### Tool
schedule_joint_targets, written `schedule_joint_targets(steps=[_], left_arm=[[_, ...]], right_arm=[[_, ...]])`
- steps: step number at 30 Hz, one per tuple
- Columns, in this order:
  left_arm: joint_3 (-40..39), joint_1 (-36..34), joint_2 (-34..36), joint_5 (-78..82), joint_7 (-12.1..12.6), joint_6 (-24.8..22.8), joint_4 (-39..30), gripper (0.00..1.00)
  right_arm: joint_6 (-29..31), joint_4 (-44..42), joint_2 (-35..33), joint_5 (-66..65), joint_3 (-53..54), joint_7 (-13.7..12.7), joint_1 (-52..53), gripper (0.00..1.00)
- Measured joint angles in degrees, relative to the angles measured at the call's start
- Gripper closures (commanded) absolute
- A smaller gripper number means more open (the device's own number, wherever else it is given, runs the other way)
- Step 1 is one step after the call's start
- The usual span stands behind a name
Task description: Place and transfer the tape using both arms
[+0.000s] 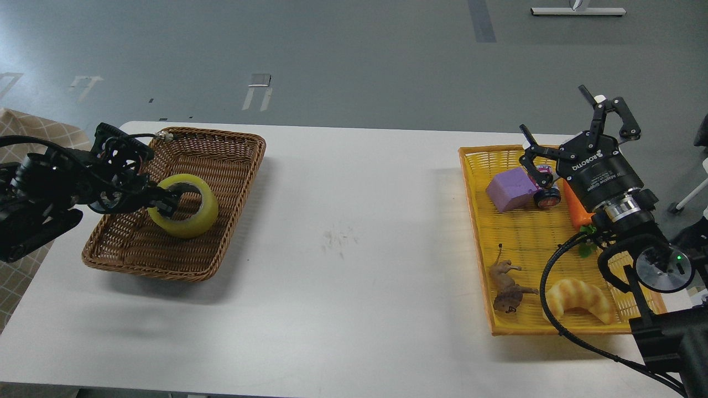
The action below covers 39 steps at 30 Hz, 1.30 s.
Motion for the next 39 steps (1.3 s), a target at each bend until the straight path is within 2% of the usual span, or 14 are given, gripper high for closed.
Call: schedule_joint_targets(steps=[3, 13, 19, 29, 31, 32, 35, 36, 39], left_arm=[[-0.01, -0.28, -0.11, -0.20, 0.06, -0.84, 0.15, 0.43], [-0.39, -1.35, -0.23, -2.95, 0.26, -1.11, 0.00, 0.38], [-0.58, -6.68, -0.23, -7.74, 0.24, -1.35, -0.38, 0.30], [-0.84, -23.09, -0.14, -28.50, 0.01, -4.96, -1.12, 0.24], [-0.88, -24.72, -0.25, -33.29, 0.07, -5.42, -1.39, 0.19], [-0.88, -25.33, -0.31, -36.60, 0.09, -5.58, -1.56, 0.12], [-1.31, -25.97, -0.58, -45.59, 0.10, -5.51, -1.81, 0.08], [-1.71, -26.03, -0.80, -48.54, 0.10, -5.48, -1.84, 0.04], [-3.13, -26.08, -1.71, -58.09, 0.10, -5.68, -1.89, 0.03]], right_arm=[[0.00, -0.02, 0.00, 0.00, 0.02, 0.00, -0.33, 0.00], [0.00, -0.02, 0.00, 0.00, 0.17, 0.00, -0.54, 0.00], [0.00, -0.03, 0.00, 0.00, 0.19, 0.00, -0.54, 0.00], [0.00, -0.20, -0.11, 0.00, 0.46, 0.00, -0.52, 0.00], [0.00, -0.20, -0.11, 0.00, 0.52, 0.00, -0.47, 0.00], [0.00, -0.20, -0.11, 0.00, 0.57, 0.00, -0.43, 0.00], [0.00, 0.01, -0.11, 0.00, 0.67, 0.00, -0.05, 0.00], [0.00, 0.17, -0.11, 0.00, 0.68, 0.00, 0.09, 0.00], [0.00, 0.50, -0.19, 0.00, 0.71, 0.00, 0.35, 0.00]])
